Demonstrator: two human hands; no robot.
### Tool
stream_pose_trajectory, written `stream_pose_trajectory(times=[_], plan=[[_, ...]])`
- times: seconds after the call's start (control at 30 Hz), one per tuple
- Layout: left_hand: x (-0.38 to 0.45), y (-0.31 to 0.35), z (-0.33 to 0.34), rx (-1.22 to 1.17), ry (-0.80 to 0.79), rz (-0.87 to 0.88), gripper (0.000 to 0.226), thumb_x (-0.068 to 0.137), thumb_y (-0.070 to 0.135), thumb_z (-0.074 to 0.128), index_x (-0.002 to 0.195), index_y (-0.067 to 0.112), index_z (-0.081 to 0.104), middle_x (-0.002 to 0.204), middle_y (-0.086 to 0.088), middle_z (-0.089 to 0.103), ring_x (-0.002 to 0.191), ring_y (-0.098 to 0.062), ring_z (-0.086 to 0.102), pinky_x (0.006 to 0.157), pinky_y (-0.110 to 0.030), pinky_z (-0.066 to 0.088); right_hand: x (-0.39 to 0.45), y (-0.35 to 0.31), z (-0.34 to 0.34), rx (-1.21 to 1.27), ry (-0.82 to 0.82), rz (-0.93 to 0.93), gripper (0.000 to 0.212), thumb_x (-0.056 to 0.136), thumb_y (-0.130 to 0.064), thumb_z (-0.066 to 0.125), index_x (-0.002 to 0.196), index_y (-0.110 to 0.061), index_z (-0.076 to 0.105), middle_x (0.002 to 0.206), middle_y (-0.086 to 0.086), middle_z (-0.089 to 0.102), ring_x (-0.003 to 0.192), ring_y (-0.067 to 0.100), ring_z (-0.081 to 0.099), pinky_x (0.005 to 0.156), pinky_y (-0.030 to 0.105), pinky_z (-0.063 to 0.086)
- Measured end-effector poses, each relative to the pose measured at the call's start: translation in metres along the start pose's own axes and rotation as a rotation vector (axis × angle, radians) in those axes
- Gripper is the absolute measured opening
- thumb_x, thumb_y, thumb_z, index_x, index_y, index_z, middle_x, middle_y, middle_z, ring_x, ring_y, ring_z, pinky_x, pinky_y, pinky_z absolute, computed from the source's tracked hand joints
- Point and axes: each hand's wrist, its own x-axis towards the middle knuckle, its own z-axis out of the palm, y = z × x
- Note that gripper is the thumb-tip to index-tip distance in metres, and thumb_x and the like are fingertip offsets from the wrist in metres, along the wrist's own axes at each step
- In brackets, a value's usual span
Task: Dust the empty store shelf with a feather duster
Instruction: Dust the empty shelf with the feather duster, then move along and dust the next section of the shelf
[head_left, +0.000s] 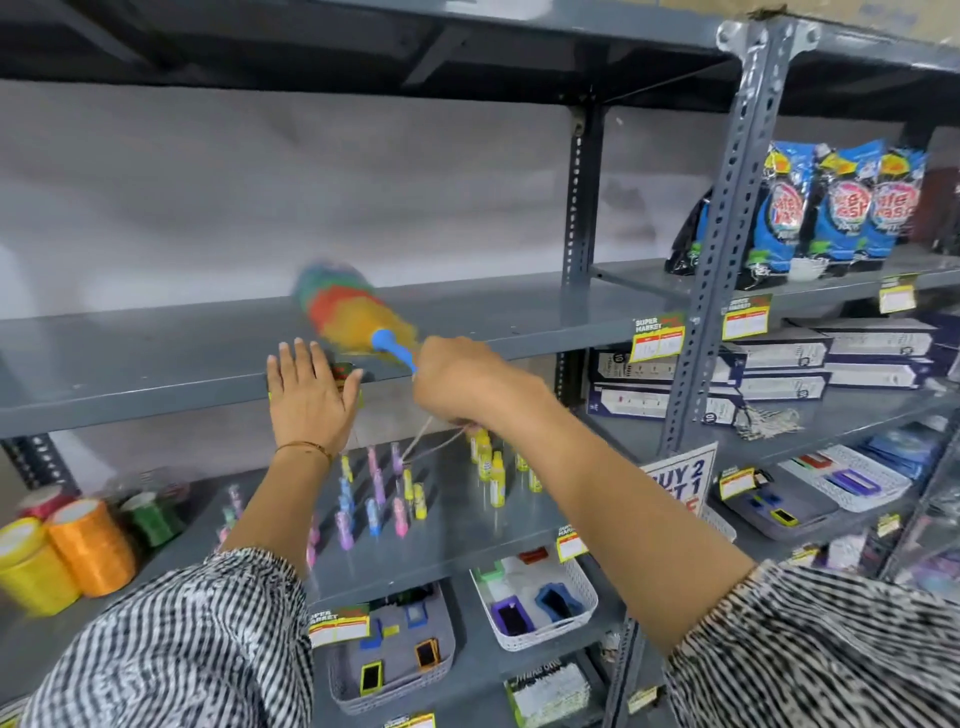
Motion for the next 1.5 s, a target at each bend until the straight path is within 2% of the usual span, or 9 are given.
stream_pose_trajectory(times=[0.2,0.3,0.4,0.53,0.8,1.0,1.27,1.4,1.5], plan=[[0.000,-0.007,-0.002,0.017,-0.003,0.047,0.064,0.095,0.041,0.039,0.136,-0.006,0.030,0.146,-0.029,0.032,0.139,-0.042,0.023,0.118,-0.052,0.012,-0.010,0.071,-0.039,0.319,0.130,-0.004,0.032,0.099,-0.020,0.041,0.126,-0.020,0.058,0.057,0.004,0.052,0.034,0.015,0.049,0.031,0.016,0.038],[0.000,-0.008,-0.001,0.027,-0.012,0.060,0.064,0.095,0.043,0.036,0.138,-0.004,0.028,0.148,-0.027,0.031,0.140,-0.041,0.021,0.119,-0.050,0.010,-0.019,0.127,-0.054,0.353,0.256,0.192,0.029,0.098,-0.020,0.042,0.119,-0.023,0.061,0.062,0.007,0.056,0.038,0.019,0.053,0.033,0.017,0.038],[0.000,-0.007,0.000,0.020,-0.020,0.052,0.065,0.096,0.044,0.034,0.139,-0.003,0.026,0.149,-0.026,0.028,0.141,-0.040,0.018,0.119,-0.049,0.008,-0.013,0.168,-0.057,0.141,0.337,0.415,0.025,0.095,-0.014,0.042,0.096,0.000,0.063,0.075,0.020,0.062,0.062,0.029,0.060,0.058,0.029,0.041],[0.001,-0.010,-0.001,0.013,-0.032,0.065,0.064,0.096,0.043,0.032,0.141,-0.001,0.022,0.152,-0.023,0.024,0.142,-0.037,0.014,0.119,-0.047,0.005,-0.006,0.172,-0.037,0.013,0.265,0.591,0.026,0.090,-0.005,0.043,0.108,0.006,0.058,0.063,0.015,0.055,0.053,0.023,0.050,0.046,0.027,0.035],[-0.004,-0.028,-0.003,0.035,-0.017,0.059,0.068,0.097,0.046,0.028,0.143,0.000,0.012,0.155,-0.024,0.014,0.144,-0.038,0.007,0.119,-0.047,0.003,0.014,0.063,0.011,-0.055,0.127,0.231,0.033,0.090,-0.005,0.041,0.121,-0.002,0.052,0.100,0.019,0.066,0.068,0.030,0.054,0.054,0.026,0.037],[-0.015,-0.060,-0.017,0.055,0.035,-0.041,0.094,0.079,0.067,-0.012,0.144,0.002,0.008,0.155,-0.023,0.010,0.144,-0.038,0.006,0.119,-0.048,0.003,0.011,-0.029,0.033,-0.063,-0.019,-0.075,0.038,0.095,-0.010,0.040,0.133,-0.010,0.044,0.120,0.020,0.061,0.104,0.035,0.059,0.068,0.029,0.037],[-0.025,-0.109,-0.046,0.022,0.144,-0.176,0.094,0.081,0.068,-0.010,0.144,0.001,0.007,0.155,-0.025,0.011,0.143,-0.040,0.008,0.119,-0.048,0.006,0.014,-0.096,0.036,-0.069,-0.128,-0.330,0.032,0.093,-0.006,0.040,0.123,-0.002,0.052,0.096,0.015,0.062,0.066,0.028,0.048,0.047,0.026,0.033],[-0.024,-0.121,-0.055,0.039,0.221,-0.242,0.071,0.093,0.049,0.015,0.144,0.000,0.010,0.155,-0.025,0.012,0.143,-0.039,0.009,0.119,-0.051,0.009,0.032,-0.112,0.041,-0.040,-0.154,-0.447,0.027,0.094,-0.008,0.041,0.116,-0.002,0.056,0.064,0.010,0.053,0.044,0.020,0.047,0.035,0.021,0.031],[-0.023,-0.124,-0.060,0.082,0.278,-0.253,0.068,0.093,0.044,0.019,0.143,-0.001,0.013,0.153,-0.026,0.015,0.143,-0.041,0.012,0.118,-0.051,0.010,0.061,-0.097,0.034,0.131,-0.178,-0.532,0.030,0.097,-0.013,0.041,0.119,-0.008,0.060,0.068,0.012,0.054,0.039,0.018,0.046,0.040,0.023,0.039]])
